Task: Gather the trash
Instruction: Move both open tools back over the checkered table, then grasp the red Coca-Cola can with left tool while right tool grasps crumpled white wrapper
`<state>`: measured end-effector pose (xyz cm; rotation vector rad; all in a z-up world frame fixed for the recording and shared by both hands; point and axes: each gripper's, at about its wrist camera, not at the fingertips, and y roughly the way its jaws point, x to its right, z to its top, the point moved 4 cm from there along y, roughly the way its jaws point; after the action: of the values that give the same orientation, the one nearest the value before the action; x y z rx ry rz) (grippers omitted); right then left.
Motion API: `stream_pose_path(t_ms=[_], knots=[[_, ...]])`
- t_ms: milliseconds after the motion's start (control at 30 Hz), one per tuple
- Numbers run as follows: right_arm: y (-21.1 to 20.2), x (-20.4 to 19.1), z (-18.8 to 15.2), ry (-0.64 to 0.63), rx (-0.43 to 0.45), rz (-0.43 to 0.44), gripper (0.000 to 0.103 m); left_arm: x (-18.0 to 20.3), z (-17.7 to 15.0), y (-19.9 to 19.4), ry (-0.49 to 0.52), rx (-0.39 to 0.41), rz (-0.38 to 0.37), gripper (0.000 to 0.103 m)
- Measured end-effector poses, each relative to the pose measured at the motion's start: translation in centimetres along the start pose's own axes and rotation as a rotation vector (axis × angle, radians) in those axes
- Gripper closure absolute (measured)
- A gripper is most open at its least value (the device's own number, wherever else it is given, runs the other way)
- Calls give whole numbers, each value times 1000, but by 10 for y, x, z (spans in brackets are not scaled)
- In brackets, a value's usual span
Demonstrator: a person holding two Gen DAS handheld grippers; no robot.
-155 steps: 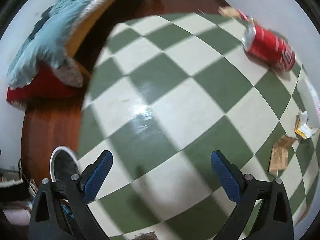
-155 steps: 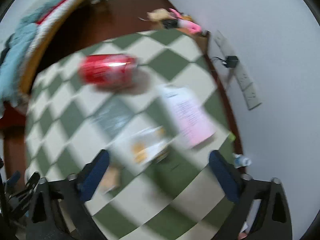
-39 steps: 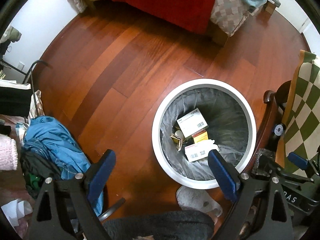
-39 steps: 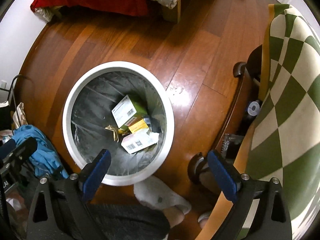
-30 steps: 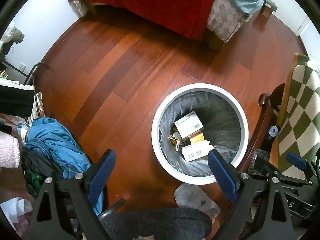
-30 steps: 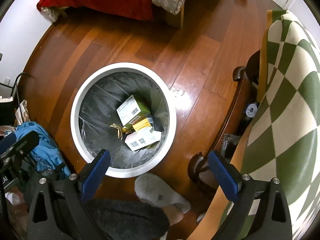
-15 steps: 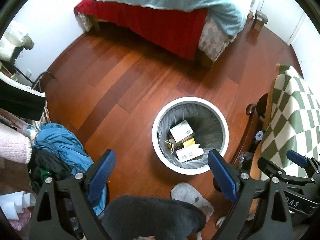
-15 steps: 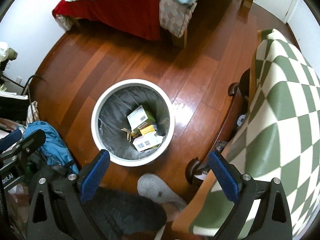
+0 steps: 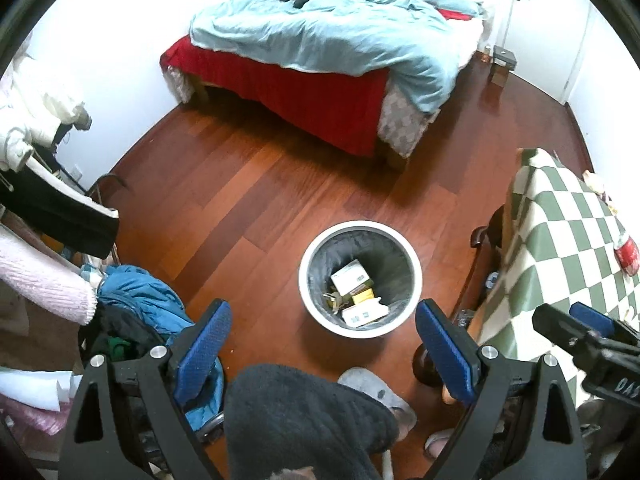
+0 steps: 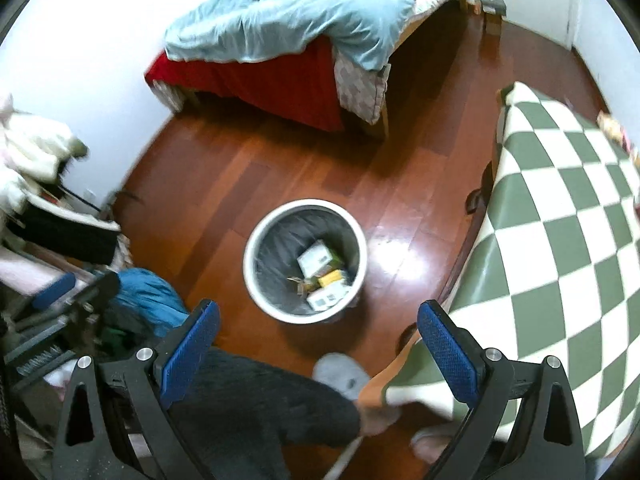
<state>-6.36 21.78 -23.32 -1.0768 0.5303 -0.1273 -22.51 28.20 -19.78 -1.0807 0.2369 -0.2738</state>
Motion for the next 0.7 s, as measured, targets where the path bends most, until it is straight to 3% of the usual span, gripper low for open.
stream_pose_path(t_ms=[133, 300, 400, 533, 700], knots=[[-33, 38, -5, 99, 13, 54, 3, 53, 2, -4, 59, 17, -34, 9], [-75, 133, -8, 207, 59, -49, 3, 155, 1, 20, 161, -15, -89, 9], [-97, 220, -13, 331, 77, -166, 3, 234, -3, 39, 249, -36, -119, 9], [-124, 366, -34, 569, 93, -332, 3, 339, -17, 65, 383, -72, -171, 9], [-134, 502, -64, 834, 107, -377, 7, 447, -42, 94, 547, -134, -196, 9]])
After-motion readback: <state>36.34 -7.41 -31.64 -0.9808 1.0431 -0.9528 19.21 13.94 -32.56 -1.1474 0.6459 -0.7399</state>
